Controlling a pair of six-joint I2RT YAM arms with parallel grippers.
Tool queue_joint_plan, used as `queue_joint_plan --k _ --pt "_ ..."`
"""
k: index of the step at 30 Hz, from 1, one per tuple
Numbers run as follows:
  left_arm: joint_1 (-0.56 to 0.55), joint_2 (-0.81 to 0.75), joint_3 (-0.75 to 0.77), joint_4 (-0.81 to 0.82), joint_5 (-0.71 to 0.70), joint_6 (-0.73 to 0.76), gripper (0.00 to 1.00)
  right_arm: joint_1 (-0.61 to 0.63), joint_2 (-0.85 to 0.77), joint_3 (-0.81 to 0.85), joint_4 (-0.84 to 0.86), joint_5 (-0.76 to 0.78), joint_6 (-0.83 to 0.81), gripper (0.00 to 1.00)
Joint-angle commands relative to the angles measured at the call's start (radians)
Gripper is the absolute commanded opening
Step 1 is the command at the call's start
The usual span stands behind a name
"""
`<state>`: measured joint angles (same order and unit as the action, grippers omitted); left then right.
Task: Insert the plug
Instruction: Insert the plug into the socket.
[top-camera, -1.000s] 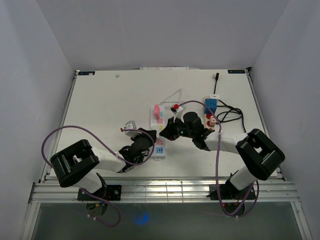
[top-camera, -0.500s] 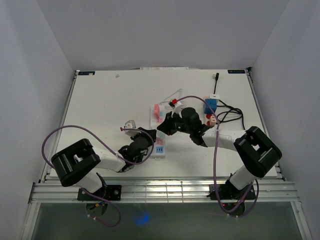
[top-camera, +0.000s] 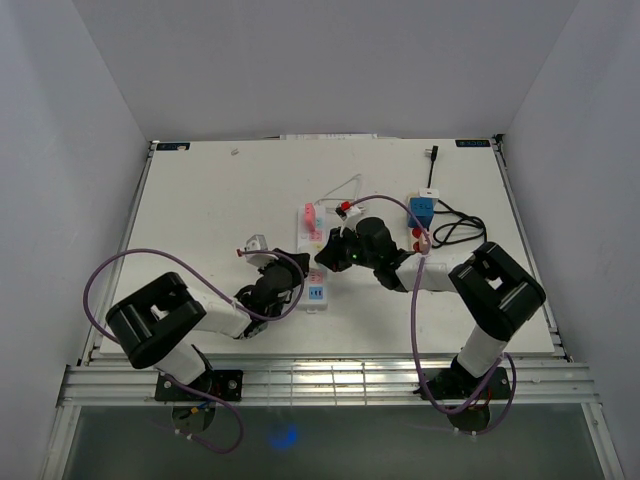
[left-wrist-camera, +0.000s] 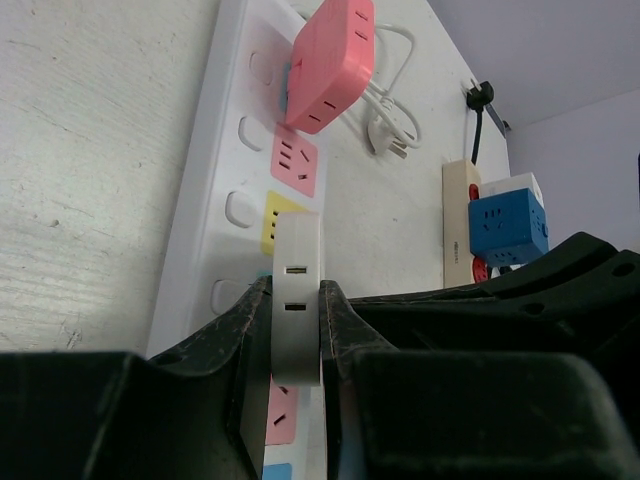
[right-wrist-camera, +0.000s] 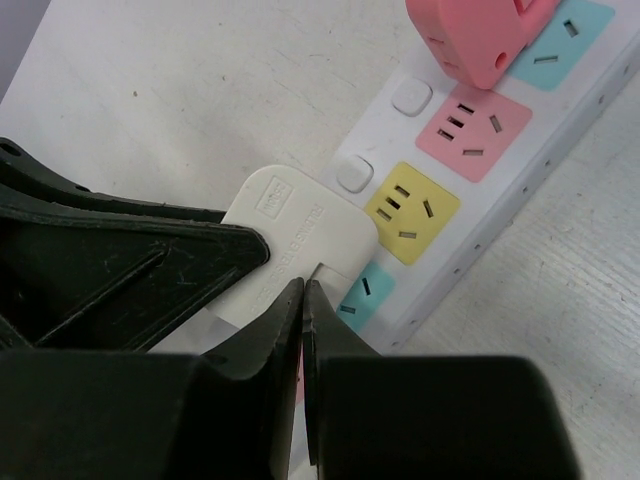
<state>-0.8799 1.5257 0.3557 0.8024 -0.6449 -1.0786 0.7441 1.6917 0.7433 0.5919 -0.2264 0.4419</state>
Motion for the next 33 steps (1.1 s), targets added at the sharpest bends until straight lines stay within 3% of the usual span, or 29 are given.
queue_joint_plan --k 1,8,10,11,15,17,23,26,33 --pt "0.021 0.054 -0.031 -0.218 0.024 0.052 0.0 0.018 -0.035 0.008 -0.03 0.019 -0.005 0.08" --pt "0.047 0.057 -0.031 -0.221 0.067 0.046 0.0 0.018 -0.139 -0.022 -0.066 0.076 -0.035 0.08" --pt "0.053 0.06 -0.027 -0.221 0.071 0.048 0.0 0.018 -0.13 -0.038 -0.095 0.079 -0.032 0.35" --pt "0.055 0.06 -0.029 -0.221 0.071 0.046 0.0 0.02 -0.132 -0.045 -0.131 0.084 -0.019 0.56" --pt "0.064 0.068 -0.026 -0.221 0.085 0.042 0.0 0.086 -0.202 -0.12 -0.168 0.215 -0.006 0.87" --pt "0.067 0.073 -0.021 -0.221 0.093 0.04 0.0 0.136 -0.227 -0.116 -0.199 0.307 0.003 0.93" --pt "0.07 0.074 -0.011 -0.232 0.1 0.04 0.0 0.267 -0.21 -0.099 -0.253 0.514 0.05 0.98" --pt "0.071 0.076 0.0 -0.244 0.108 0.04 0.0 0.314 -0.181 -0.078 -0.27 0.605 0.052 0.91" --pt "0.073 0.088 0.019 -0.259 0.114 0.043 0.0 0.422 -0.125 -0.036 -0.307 0.815 0.119 0.9"
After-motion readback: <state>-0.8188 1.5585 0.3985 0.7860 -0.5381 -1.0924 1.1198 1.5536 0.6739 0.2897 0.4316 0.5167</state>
